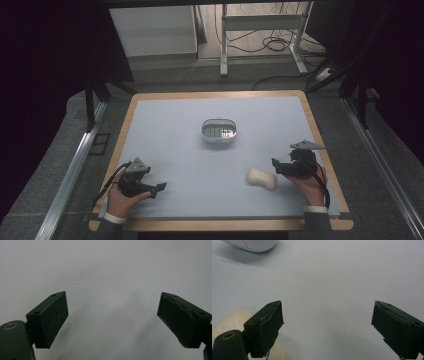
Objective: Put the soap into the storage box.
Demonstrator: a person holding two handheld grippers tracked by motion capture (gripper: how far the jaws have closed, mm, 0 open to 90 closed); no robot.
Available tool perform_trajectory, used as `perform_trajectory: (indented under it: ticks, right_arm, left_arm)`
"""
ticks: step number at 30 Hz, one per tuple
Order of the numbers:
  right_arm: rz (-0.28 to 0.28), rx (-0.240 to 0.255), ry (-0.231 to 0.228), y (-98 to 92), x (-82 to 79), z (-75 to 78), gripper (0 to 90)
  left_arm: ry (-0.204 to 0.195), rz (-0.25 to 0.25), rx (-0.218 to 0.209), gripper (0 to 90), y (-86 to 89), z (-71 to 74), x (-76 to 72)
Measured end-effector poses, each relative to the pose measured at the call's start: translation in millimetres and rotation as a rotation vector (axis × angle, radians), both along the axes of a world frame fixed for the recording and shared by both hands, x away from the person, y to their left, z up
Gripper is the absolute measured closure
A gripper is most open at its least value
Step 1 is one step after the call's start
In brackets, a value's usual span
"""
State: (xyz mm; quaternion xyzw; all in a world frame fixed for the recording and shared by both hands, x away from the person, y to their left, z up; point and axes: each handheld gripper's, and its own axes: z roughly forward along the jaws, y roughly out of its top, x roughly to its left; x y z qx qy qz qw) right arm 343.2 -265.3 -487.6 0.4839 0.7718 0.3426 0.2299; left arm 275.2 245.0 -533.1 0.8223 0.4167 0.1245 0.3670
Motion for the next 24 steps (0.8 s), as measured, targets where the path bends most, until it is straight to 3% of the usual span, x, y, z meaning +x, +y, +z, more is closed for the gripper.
perform_trajectory:
  ticks: [9, 17, 24]
  right_arm:
    - [0.002, 0.050, 0.007, -1.7, -1.1, 1.0, 11.0]
    - [-0.015, 0.012, 0.009, -6.3, 0.0, -3.0, 11.2]
    - [-0.007, 0.015, -0.001, -7.6, -1.2, -1.8, 12.0]
  left_arm:
    - [0.002, -0.005, -0.009, 10.3, -0.1, -0.6, 0.1]
    - [0.017, 0.000, 0.002, 10.3, -0.7, -1.4, 0.6]
    - [0.027, -0.010, -0.016, 10.3, -4.0, -2.3, 0.2]
